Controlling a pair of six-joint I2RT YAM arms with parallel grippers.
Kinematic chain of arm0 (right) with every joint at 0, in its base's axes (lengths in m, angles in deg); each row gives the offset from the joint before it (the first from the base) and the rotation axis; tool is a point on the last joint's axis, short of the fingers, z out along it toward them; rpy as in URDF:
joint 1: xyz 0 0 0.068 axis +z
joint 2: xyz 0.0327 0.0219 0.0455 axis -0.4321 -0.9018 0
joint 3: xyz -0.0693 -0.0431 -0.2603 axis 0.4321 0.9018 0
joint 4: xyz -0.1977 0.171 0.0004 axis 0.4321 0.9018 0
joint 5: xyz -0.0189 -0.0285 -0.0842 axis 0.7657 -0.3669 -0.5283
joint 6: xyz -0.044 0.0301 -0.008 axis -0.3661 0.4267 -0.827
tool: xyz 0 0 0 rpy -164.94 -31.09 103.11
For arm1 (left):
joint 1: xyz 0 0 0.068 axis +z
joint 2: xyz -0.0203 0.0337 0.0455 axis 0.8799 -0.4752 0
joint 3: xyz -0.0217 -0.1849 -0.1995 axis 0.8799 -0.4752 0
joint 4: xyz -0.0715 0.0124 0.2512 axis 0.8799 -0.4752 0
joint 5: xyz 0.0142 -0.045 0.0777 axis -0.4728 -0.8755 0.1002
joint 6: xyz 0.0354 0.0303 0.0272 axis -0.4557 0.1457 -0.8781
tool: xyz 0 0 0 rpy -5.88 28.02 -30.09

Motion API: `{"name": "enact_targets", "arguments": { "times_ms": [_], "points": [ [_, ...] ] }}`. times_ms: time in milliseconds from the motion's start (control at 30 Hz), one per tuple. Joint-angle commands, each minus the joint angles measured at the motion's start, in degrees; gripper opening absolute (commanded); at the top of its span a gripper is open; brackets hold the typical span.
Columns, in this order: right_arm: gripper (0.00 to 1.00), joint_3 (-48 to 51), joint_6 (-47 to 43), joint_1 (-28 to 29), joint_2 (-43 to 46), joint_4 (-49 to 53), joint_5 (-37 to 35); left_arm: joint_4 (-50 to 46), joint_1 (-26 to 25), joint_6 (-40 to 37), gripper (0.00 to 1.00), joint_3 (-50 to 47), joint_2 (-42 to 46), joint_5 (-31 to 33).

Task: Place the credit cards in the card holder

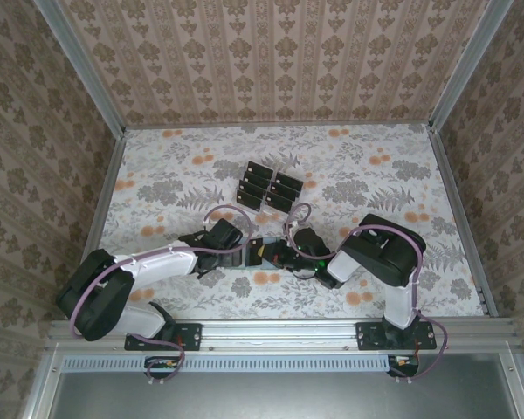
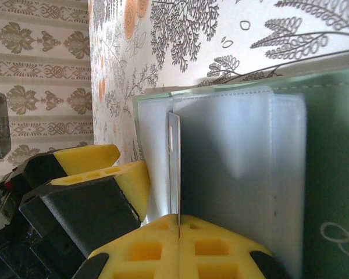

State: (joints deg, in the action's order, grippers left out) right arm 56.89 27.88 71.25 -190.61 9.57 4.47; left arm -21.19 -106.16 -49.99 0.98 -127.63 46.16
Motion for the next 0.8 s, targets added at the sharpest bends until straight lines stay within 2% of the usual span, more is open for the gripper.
{"name": "enact_targets", "arguments": {
  "times_ms": [0, 233, 333, 500, 567, 667, 767],
  "points": [
    [0.00, -1.9, 0.3, 0.8, -2.0, 2.4, 2.0, -2.7, 0.4, 0.1, 1.00, -1.8, -1.3, 0.4],
    [0.01, -3.7, -0.7, 1.0, -1.2, 8.1, 1.9, -2.5, 0.4, 0.1, 1.00, -1.8, -0.7, 0.3],
    [0.14, -4.4, -2.2, 1.0, 1.1, 13.3, 1.5, -3.1, 0.7, 0.1, 1.00, -1.3, 0.9, 0.1],
    [0.48, -7.9, -7.0, 1.0, 6.8, 26.7, 0.9, -4.8, 2.4, -0.6, 1.00, 0.0, 4.4, -0.7],
    [0.58, -10.0, -9.2, 1.0, 8.7, 32.5, 0.8, -5.4, 3.3, -1.0, 1.00, 0.4, 5.8, -0.9],
    [0.68, -13.4, -12.4, 1.0, 11.1, 40.9, 0.5, -6.0, 4.5, -1.6, 1.00, 0.5, 7.8, -0.9],
    [0.70, -16.5, -15.4, 1.0, 13.4, 48.7, 0.0, -6.3, 5.3, -2.0, 1.00, 0.4, 8.9, -0.9]
  ]
}}
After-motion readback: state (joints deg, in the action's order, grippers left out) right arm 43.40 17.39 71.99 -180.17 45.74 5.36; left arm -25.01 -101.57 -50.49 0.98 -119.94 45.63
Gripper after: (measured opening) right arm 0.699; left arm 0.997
